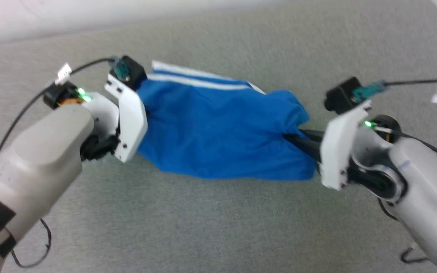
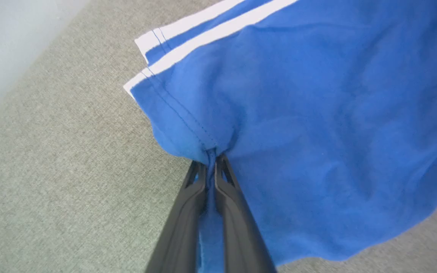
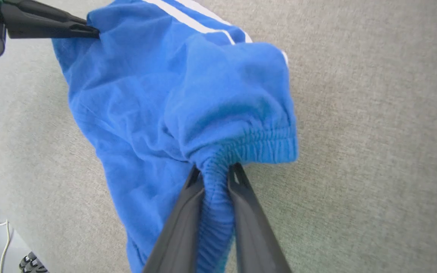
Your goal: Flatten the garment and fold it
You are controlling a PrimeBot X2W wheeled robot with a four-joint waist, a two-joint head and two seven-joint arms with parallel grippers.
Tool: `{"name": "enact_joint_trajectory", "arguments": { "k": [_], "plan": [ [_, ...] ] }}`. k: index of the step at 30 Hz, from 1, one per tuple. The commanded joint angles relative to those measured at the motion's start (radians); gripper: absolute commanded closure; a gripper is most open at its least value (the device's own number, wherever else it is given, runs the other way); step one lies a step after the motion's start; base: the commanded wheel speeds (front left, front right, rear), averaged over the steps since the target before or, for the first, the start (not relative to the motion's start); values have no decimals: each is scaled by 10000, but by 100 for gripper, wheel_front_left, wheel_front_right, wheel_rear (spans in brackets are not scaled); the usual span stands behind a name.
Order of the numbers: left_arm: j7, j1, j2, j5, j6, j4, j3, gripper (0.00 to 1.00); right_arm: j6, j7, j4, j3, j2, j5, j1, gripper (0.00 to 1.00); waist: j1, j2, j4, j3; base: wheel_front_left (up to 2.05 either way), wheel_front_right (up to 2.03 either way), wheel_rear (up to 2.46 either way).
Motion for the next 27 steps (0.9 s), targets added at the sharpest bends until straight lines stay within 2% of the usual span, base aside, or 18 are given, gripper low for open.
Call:
{"name": "enact_joint_trajectory", "arguments": {
  "k": [1,6,11,17,24,25,26,27],
  "plan": [
    [-236,272,86,-176,4,-171,-7,100,-7,-86,-302,49,-235,254,244,100,-1,-1,660,-1050,0,0,0],
    [-875,1252,367,-287,84,-968,4,100,-7,-40,-1412,296,-1520,777,1122,100,-1,-1,1171,-1703,0,0,0],
    [-1459,2583,841,-217,616,-1915,-24,100,-7,-36,-1718,544,-2369,883,1960,100,-1,-1,1433,-2002,0,0,0],
    [-1924,4236,990,-349,1169,-2765,-52,100,-7,-277,-1138,967,-2368,749,2603,100,-1,-1,1550,-1912,0,0,0],
    [-2452,5163,392,-530,1388,-2335,-29,100,-7,-863,297,1783,-1860,4,2860,100,-1,-1,1471,-1700,0,0,0],
    [-2583,5191,356,-499,1447,-2246,-3,100,-7,-970,413,1935,-1834,-177,2814,97,-1,-1,1451,-1723,0,0,0],
    [-2791,5225,327,-484,1524,-2181,68,85,-7,-1132,437,2073,-1834,-376,2741,46,-1,-1,1420,-1792,0,0,0],
    [-3123,5266,321,-442,1629,-2177,182,0,-7,-1335,451,2037,-1794,-401,2689,0,-1,-1,1359,-1881,0,0,0]
  ]
}}
